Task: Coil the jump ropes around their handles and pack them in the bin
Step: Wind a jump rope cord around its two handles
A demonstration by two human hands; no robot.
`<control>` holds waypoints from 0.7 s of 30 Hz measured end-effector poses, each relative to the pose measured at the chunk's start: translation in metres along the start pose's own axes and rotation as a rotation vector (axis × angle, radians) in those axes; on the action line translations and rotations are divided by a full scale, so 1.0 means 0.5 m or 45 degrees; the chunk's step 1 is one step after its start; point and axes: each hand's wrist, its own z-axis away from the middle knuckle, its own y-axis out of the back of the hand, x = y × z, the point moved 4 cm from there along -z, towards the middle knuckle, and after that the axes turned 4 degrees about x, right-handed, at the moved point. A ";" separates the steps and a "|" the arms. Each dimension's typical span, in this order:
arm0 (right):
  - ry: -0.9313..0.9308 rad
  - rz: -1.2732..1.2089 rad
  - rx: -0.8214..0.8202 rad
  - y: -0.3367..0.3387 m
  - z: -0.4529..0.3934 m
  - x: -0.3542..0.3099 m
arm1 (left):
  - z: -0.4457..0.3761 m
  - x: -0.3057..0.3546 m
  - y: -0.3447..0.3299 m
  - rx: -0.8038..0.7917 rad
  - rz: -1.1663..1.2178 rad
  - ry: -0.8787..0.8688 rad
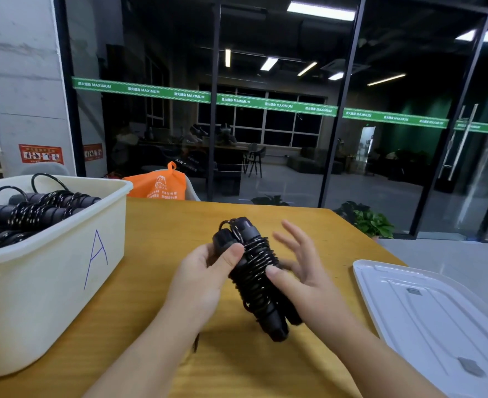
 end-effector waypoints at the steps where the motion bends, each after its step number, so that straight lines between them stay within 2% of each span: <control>1: 0.142 0.118 0.025 0.003 0.001 -0.011 | 0.001 0.000 0.002 0.040 -0.025 -0.005; 3: 0.354 0.286 -0.001 0.001 0.006 -0.020 | 0.004 -0.001 0.004 0.083 -0.059 0.014; 6: 0.469 0.453 -0.133 -0.019 0.012 -0.018 | 0.005 -0.015 -0.003 0.085 -0.058 0.066; 9: 0.437 0.585 -0.231 -0.033 0.013 -0.010 | 0.006 -0.018 -0.005 0.016 0.032 0.153; 12: 0.419 0.577 -0.244 -0.032 0.010 -0.007 | 0.011 -0.014 -0.018 -0.159 0.157 0.275; 16: 0.397 0.537 -0.206 -0.025 0.006 -0.007 | 0.004 -0.010 -0.033 -0.227 0.729 0.656; 19: 0.378 0.443 -0.139 -0.019 0.004 -0.011 | 0.001 -0.005 -0.023 -0.369 0.840 0.656; 21: 0.361 0.421 -0.123 -0.018 0.004 -0.011 | 0.001 -0.015 -0.016 -0.391 0.857 0.629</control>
